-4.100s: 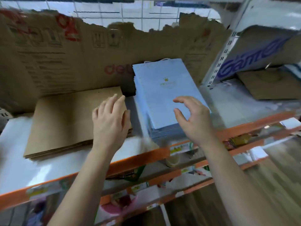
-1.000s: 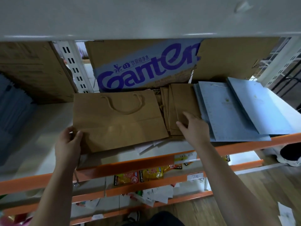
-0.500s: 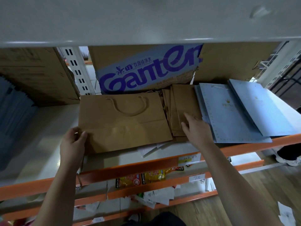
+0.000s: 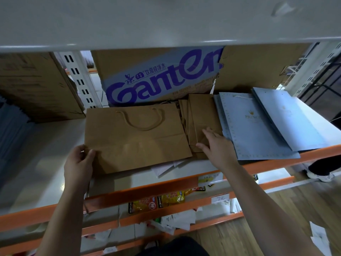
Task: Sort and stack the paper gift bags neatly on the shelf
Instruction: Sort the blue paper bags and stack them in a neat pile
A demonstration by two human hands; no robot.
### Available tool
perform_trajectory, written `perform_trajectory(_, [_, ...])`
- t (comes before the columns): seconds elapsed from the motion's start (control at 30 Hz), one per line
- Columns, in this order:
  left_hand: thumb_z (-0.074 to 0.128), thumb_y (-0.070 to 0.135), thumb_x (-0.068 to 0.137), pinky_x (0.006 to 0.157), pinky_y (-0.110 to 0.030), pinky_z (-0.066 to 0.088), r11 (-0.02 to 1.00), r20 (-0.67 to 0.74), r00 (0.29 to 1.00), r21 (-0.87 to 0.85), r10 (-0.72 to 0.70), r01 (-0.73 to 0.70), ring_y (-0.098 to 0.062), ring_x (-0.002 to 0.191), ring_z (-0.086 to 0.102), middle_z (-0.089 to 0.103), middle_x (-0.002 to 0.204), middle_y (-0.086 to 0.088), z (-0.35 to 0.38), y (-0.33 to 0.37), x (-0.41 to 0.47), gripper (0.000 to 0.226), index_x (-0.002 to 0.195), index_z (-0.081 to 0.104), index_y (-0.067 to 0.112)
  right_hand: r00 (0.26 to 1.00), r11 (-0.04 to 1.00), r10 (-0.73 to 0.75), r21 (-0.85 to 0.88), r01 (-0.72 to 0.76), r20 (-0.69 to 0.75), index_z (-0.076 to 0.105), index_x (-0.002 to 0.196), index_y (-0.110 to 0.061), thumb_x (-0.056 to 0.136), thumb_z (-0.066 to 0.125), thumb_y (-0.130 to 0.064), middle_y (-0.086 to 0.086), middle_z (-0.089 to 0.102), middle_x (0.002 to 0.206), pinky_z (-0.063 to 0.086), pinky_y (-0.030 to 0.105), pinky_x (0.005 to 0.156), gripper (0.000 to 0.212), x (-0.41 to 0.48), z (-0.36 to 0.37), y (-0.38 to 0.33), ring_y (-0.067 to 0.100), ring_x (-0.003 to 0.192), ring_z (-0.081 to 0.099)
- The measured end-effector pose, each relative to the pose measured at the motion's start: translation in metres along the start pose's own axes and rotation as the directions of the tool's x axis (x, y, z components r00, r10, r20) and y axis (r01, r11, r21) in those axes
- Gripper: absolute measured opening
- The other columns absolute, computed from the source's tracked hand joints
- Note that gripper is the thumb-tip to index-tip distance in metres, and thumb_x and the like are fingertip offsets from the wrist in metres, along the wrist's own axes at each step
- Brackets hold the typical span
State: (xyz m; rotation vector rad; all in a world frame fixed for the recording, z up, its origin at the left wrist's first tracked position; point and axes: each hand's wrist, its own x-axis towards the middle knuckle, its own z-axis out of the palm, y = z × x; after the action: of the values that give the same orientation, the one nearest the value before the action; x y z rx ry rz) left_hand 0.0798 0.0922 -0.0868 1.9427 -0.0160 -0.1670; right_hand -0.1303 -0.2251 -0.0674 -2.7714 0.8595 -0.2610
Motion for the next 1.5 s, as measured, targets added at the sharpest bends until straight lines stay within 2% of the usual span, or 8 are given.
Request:
perform_trajectory(0.2, [0.058,0.028,0.093,0.09,-0.049,0.05,0.999,-0.018,0.999,0.02,0.026,-0.026,-0.027,0.101,0.06,0.065,0.112,-0.005,0.002,0.001,-0.001,0.031,0.123,0.058,0.021,0.967,0.976,-0.153,-0.185,0.115,-0.204,0.069,0.113,-0.005,0.083,0.074,-0.03,0.016,0.068,0.117,0.057,0.031,0.058,0.04,-0.007,0.015,-0.006,0.025,0.093,0.072])
perform_trajectory(0.37, [0.058,0.027,0.094,0.088,-0.046,0.048,0.999,-0.027,0.999,0.036,0.037,-0.036,-0.027,0.101,0.06,0.064,0.113,-0.005,0.002,-0.002,-0.001,0.033,0.126,0.058,0.018,0.908,0.948,-0.283,-0.237,0.214,-0.309,0.072,0.104,-0.005,0.083,0.073,-0.012,0.014,0.074,0.093,0.054,0.025,0.048,0.023,-0.006,0.018,-0.007,0.022,0.073,0.073])
perform_trajectory(0.5, [0.057,0.024,0.094,0.084,-0.043,0.047,0.998,-0.018,0.998,0.035,0.054,-0.053,-0.025,0.097,0.059,0.064,0.108,-0.004,0.002,-0.001,-0.005,0.03,0.123,0.058,0.015,0.908,0.959,-0.263,-0.19,0.209,-0.327,0.07,0.109,-0.003,0.068,0.079,0.003,-0.005,0.035,0.043,0.01,0.009,0.036,0.043,-0.005,0.0,-0.013,0.008,0.033,0.027])
perform_trajectory(0.73, [0.059,0.035,0.09,0.088,-0.051,0.051,0.999,-0.02,0.999,0.036,0.035,-0.034,-0.027,0.098,0.062,0.066,0.106,-0.005,-0.002,-0.004,-0.006,0.032,0.119,0.059,0.021,0.887,0.919,-0.301,0.142,0.368,-0.351,0.061,0.119,-0.007,0.088,0.038,-0.013,-0.011,0.03,0.046,0.022,0.016,0.035,0.039,-0.001,-0.004,-0.066,0.008,0.032,0.029])
perform_trajectory(0.93, [0.056,0.027,0.095,0.089,-0.052,0.052,0.999,0.011,1.0,-0.032,0.0,0.001,-0.028,0.099,0.062,0.064,0.108,-0.008,-0.004,0.003,-0.009,0.024,0.119,0.056,0.022,0.735,0.733,-0.552,0.193,0.653,-0.393,0.065,0.113,-0.001,0.089,0.048,-0.005,0.001,0.057,0.054,0.032,0.011,0.048,0.03,-0.02,0.008,-0.141,0.011,0.042,0.048])
perform_trajectory(1.1, [0.055,0.027,0.096,0.089,-0.053,0.052,0.998,0.035,0.999,-0.062,-0.017,0.019,-0.028,0.099,0.061,0.062,0.112,-0.009,-0.004,0.007,-0.009,0.02,0.116,0.053,0.024,0.652,0.612,-0.697,0.225,0.758,-0.3,0.061,0.116,-0.001,0.097,0.042,-0.008,0.016,0.071,0.082,0.059,0.04,0.057,0.028,-0.026,0.035,-0.161,0.029,0.071,0.07])
perform_trajectory(1.27, [0.056,0.029,0.095,0.087,-0.049,0.051,0.999,0.016,0.999,-0.027,-0.034,0.034,-0.027,0.099,0.06,0.063,0.111,-0.008,-0.001,0.004,-0.009,0.029,0.12,0.055,0.016,0.722,0.671,-0.664,0.27,0.691,-0.197,0.062,0.12,-0.006,0.096,0.044,-0.023,0.007,0.071,0.082,0.058,0.034,0.056,0.034,-0.026,0.035,-0.151,0.019,0.066,0.067])
perform_trajectory(1.5, [0.06,0.039,0.09,0.085,-0.052,0.053,1.0,0.017,1.0,-0.007,-0.014,0.014,-0.027,0.098,0.061,0.064,0.112,-0.006,-0.001,0.007,-0.008,0.035,0.121,0.055,0.021,0.944,0.928,-0.197,0.26,0.266,-0.265,0.061,0.125,-0.01,0.092,0.063,-0.022,0.008,0.057,0.134,0.04,0.041,0.108,0.036,0.0,0.0,-0.082,0.023,0.127,0.05])
